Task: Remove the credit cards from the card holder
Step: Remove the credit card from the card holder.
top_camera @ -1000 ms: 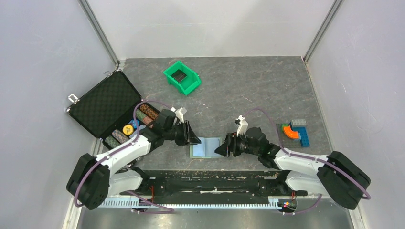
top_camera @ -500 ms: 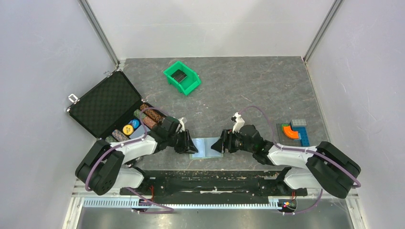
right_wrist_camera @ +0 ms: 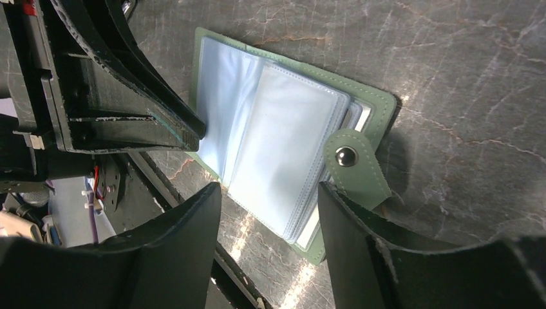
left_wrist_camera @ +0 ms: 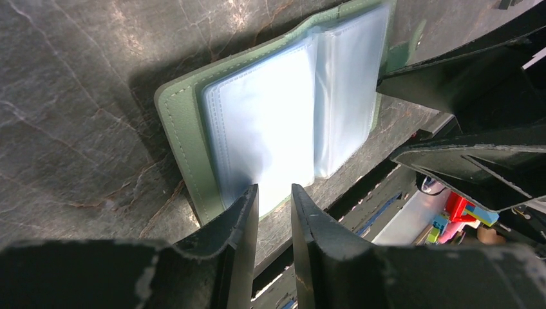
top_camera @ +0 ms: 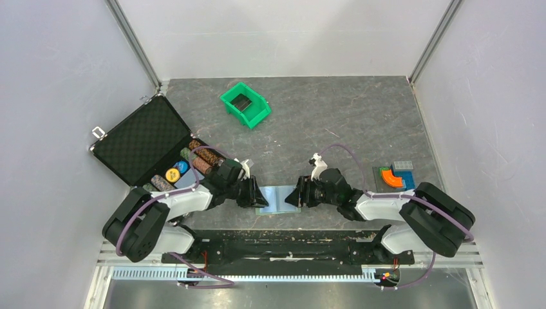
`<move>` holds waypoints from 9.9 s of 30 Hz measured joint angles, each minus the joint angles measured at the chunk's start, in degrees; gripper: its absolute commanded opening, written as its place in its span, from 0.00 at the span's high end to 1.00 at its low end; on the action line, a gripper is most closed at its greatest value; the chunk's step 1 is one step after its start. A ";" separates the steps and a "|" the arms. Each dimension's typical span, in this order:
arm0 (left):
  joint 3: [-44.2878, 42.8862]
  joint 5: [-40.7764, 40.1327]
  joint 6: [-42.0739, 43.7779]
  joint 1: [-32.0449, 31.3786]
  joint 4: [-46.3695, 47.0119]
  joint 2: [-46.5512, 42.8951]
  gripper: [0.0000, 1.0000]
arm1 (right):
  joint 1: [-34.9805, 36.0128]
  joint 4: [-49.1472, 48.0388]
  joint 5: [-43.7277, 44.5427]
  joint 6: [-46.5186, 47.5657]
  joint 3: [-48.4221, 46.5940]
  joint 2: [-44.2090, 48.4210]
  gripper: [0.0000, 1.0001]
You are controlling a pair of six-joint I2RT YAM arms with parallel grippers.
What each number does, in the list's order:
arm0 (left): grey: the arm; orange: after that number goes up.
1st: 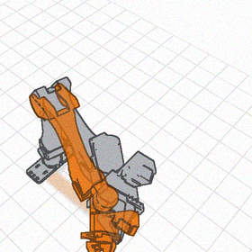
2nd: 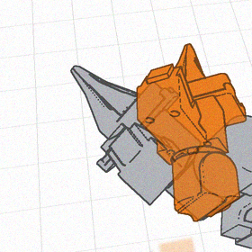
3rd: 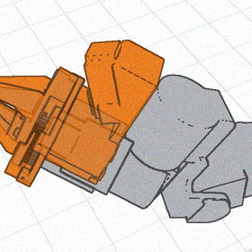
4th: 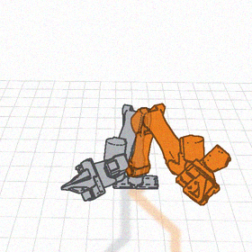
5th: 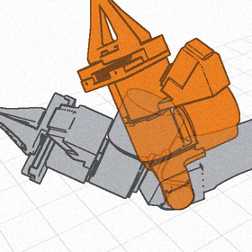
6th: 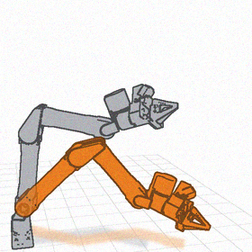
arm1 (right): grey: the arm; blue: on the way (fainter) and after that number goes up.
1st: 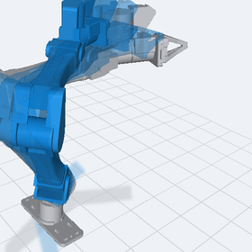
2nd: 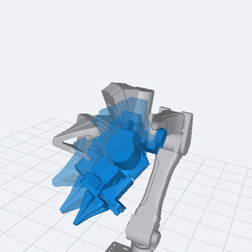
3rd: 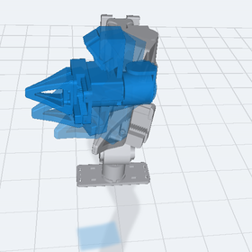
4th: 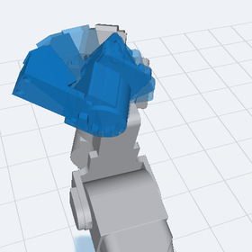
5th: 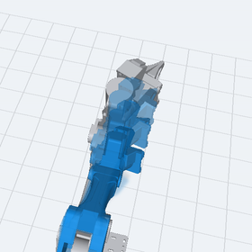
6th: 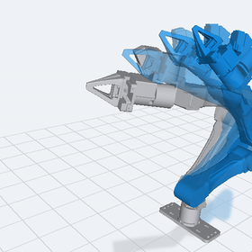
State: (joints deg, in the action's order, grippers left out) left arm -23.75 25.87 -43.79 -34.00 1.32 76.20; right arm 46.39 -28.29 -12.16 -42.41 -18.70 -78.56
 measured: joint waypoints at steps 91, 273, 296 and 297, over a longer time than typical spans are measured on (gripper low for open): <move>-1.01 -9.20 0.61 -0.26 -12.66 -12.55 0.73 | 6.21 -1.92 -1.29 4.13 -12.96 -11.76 0.70; 0.42 -7.32 -0.74 -0.26 -5.40 -3.06 0.87 | -6.49 -21.11 -17.57 -4.74 -5.38 -21.84 1.00; 0.17 -7.34 -0.72 -0.26 -5.55 -2.95 0.87 | -8.15 -31.65 -22.14 -15.23 -0.94 -21.38 1.00; 0.15 -7.34 -0.72 -0.26 -5.57 -2.95 0.87 | -8.15 -31.98 -22.08 -15.82 -0.76 -21.42 1.00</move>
State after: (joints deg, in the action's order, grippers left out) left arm -23.59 18.52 -44.51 -34.26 -4.25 73.25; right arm 38.24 -60.27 -34.24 -58.24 -19.46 -99.98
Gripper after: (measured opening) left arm 0.131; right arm 0.004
